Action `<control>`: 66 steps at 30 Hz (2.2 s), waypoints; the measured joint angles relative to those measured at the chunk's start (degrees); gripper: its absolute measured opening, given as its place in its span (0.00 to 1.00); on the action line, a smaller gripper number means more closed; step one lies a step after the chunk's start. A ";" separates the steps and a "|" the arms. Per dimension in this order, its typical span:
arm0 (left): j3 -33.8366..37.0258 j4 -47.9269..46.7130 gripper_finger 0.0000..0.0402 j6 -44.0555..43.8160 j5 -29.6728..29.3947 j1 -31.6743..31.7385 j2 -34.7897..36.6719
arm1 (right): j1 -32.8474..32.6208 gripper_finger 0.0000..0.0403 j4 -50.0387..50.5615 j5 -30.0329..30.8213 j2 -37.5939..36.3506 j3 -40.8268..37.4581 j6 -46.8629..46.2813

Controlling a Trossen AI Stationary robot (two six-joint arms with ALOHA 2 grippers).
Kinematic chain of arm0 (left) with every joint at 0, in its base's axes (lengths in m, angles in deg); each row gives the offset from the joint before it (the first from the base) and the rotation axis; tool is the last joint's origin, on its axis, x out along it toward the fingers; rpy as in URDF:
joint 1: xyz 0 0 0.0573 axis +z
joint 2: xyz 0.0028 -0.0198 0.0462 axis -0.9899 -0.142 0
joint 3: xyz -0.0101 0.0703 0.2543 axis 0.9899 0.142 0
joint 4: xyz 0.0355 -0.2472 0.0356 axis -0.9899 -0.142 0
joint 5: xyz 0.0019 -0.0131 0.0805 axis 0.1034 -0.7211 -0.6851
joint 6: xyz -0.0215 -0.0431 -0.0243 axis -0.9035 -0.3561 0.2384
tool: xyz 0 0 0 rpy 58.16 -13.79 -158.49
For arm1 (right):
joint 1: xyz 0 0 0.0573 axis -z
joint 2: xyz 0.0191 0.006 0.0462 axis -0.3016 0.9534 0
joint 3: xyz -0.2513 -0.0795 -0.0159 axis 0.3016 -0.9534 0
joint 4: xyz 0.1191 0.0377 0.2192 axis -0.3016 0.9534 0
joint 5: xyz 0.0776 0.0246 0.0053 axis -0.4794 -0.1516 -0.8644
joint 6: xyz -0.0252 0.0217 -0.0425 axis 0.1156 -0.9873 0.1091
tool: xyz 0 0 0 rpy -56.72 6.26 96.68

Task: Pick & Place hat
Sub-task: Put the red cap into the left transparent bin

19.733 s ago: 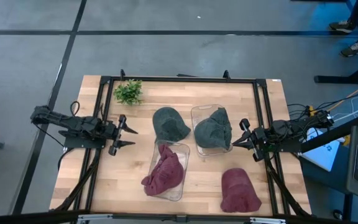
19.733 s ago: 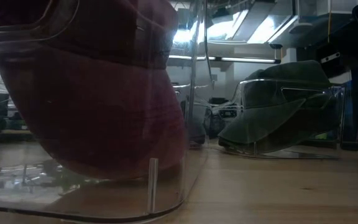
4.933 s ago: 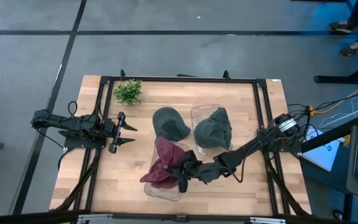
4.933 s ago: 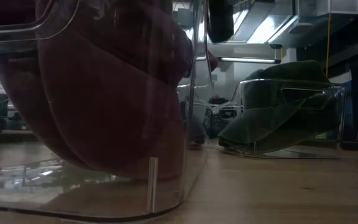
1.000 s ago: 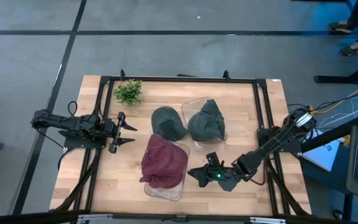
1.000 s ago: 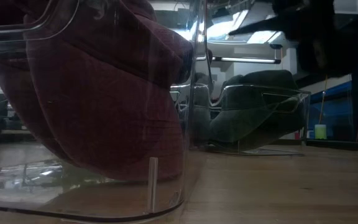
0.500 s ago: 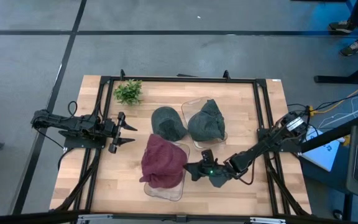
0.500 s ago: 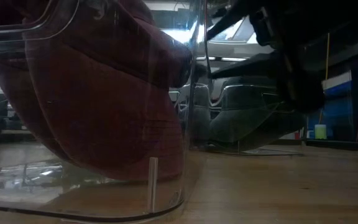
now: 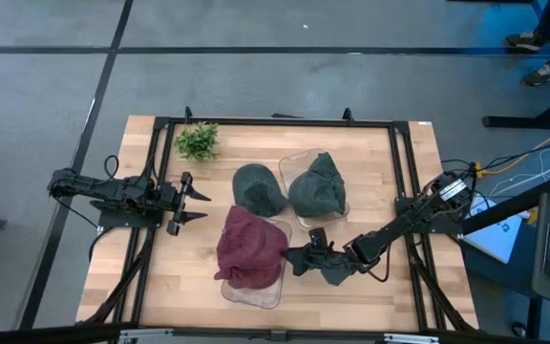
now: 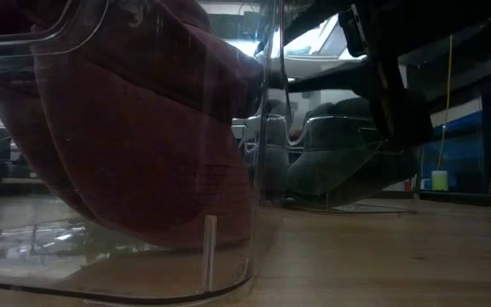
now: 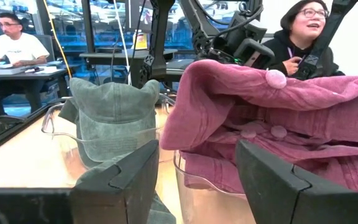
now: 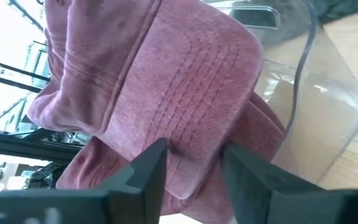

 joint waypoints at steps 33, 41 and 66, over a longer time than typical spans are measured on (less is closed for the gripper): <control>-0.01 0.00 0.52 0.02 0.00 0.00 0.00 | -8.98 0.02 -33.19 5.70 -0.31 -0.02 28.86; -0.01 0.00 0.51 0.01 0.02 0.00 0.00 | -15.02 0.02 -32.66 8.62 -0.31 -4.03 28.53; -0.02 0.00 0.52 0.00 0.00 0.02 0.00 | -5.44 0.04 -26.96 -4.52 -0.06 -8.20 17.85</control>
